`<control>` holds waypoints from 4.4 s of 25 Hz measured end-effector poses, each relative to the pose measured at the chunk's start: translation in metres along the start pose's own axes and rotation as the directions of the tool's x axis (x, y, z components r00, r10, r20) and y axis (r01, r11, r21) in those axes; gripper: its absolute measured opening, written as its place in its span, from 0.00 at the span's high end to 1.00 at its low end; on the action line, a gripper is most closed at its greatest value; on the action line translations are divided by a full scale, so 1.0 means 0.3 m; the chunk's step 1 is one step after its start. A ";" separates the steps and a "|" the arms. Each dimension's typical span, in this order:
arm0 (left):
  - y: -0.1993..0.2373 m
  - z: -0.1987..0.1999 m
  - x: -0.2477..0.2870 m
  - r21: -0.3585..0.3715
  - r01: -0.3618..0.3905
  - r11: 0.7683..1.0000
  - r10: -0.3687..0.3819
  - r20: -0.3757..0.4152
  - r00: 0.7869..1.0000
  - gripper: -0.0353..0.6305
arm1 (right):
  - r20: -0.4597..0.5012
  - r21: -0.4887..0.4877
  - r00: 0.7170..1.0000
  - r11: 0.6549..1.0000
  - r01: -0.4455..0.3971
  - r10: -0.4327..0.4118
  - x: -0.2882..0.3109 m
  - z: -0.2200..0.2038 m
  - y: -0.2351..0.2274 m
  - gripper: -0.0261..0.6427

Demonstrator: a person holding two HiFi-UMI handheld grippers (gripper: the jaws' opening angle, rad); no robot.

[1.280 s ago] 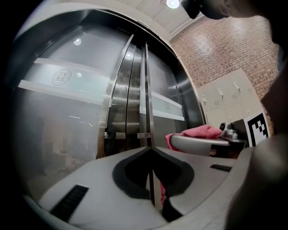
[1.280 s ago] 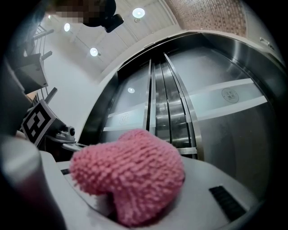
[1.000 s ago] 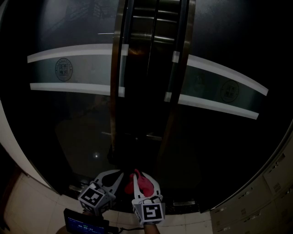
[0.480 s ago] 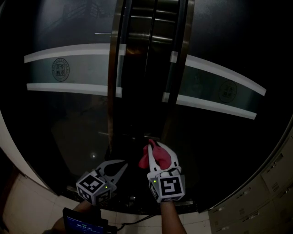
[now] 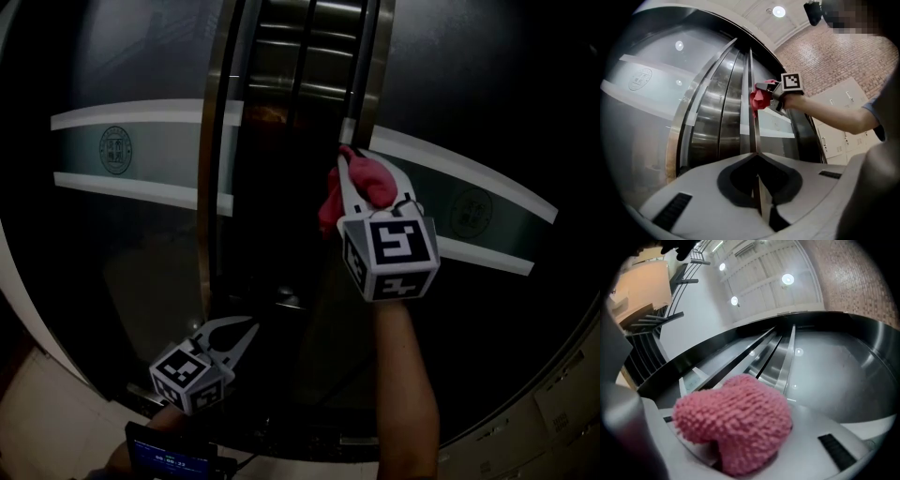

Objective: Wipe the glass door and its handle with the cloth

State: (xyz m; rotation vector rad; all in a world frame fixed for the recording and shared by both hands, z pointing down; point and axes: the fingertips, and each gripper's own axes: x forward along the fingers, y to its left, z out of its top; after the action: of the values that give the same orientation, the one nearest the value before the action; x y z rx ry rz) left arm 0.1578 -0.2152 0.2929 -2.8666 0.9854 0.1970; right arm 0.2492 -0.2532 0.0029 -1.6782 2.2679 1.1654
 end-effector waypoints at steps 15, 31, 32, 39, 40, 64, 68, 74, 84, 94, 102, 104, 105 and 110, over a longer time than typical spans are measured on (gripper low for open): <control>-0.042 -0.044 -0.008 0.008 -0.069 0.998 0.069 -0.039 0.997 0.93 | -0.133 0.166 0.990 0.986 -0.032 0.055 -0.231 -0.472 0.232 0.89; 0.080 -0.054 -0.143 0.015 -0.058 0.998 0.059 -0.058 0.997 0.93 | -0.234 0.322 0.972 0.944 0.072 0.006 -0.325 -0.604 0.432 0.89; 0.087 -0.046 -0.154 0.007 -0.064 0.998 0.064 -0.062 0.996 0.93 | -0.178 0.337 0.984 0.941 0.040 0.022 -0.285 -0.526 0.461 0.89; 0.254 -0.015 -0.299 0.017 -0.153 0.988 0.153 -0.036 0.988 0.93 | 0.098 0.299 0.983 0.937 -0.178 0.156 0.121 -0.025 0.594 0.89; 0.282 -0.014 -0.325 0.021 -0.169 0.985 0.169 -0.033 0.985 0.93 | 0.115 0.292 0.981 0.938 -0.186 0.159 0.181 0.026 0.595 0.89; 0.362 -0.073 -0.440 -0.014 -0.198 0.980 0.197 -0.055 0.979 0.93 | -0.084 0.370 0.973 0.913 -0.171 0.216 0.148 -0.358 0.906 0.89; 0.348 -0.089 -0.438 -0.023 -0.190 0.981 0.188 -0.066 0.980 0.93 | -0.146 0.426 0.962 0.892 -0.149 0.230 0.070 -0.496 0.988 0.89; 0.336 -0.089 -0.437 -0.018 -0.177 0.984 0.176 -0.063 0.982 0.93 | -0.159 0.422 0.959 0.894 -0.150 0.235 0.056 -0.507 1.003 0.89; 0.261 -0.164 -0.481 0.015 -0.167 0.986 0.167 -0.073 0.983 0.93 | -0.092 0.429 0.988 0.900 -0.074 0.125 -0.453 -0.372 1.000 0.89; 0.126 -0.263 -0.417 0.014 -0.089 0.996 0.090 -0.119 0.989 0.93 | -0.193 0.442 0.976 0.897 -0.008 0.104 -0.630 -0.426 1.029 0.89; 0.114 -0.267 -0.411 -0.024 -0.059 0.998 0.056 -0.124 0.991 0.93 | -0.197 0.446 0.976 0.895 0.006 0.092 -0.628 -0.435 1.030 0.89; 0.118 -0.266 -0.415 -0.023 -0.063 0.998 0.060 -0.121 0.991 0.93 | -0.196 0.447 0.976 0.895 -0.001 0.099 -0.624 -0.437 1.041 0.89; 0.121 -0.265 -0.418 -0.021 -0.067 0.998 0.064 -0.121 0.991 0.93 | -0.197 0.445 0.975 0.895 -0.006 0.104 -0.622 -0.439 1.048 0.89; 0.154 -0.256 -0.431 -0.023 -0.091 0.996 0.088 -0.113 0.990 0.93 | -0.214 0.450 0.968 0.893 -0.019 0.128 -0.606 -0.459 1.078 0.89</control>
State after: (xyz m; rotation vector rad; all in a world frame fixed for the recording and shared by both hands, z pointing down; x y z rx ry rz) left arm 0.0350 -0.1842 0.3863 -2.8888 1.1417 0.0575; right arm 0.0947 -0.1618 0.3554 -1.6219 2.5048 0.4056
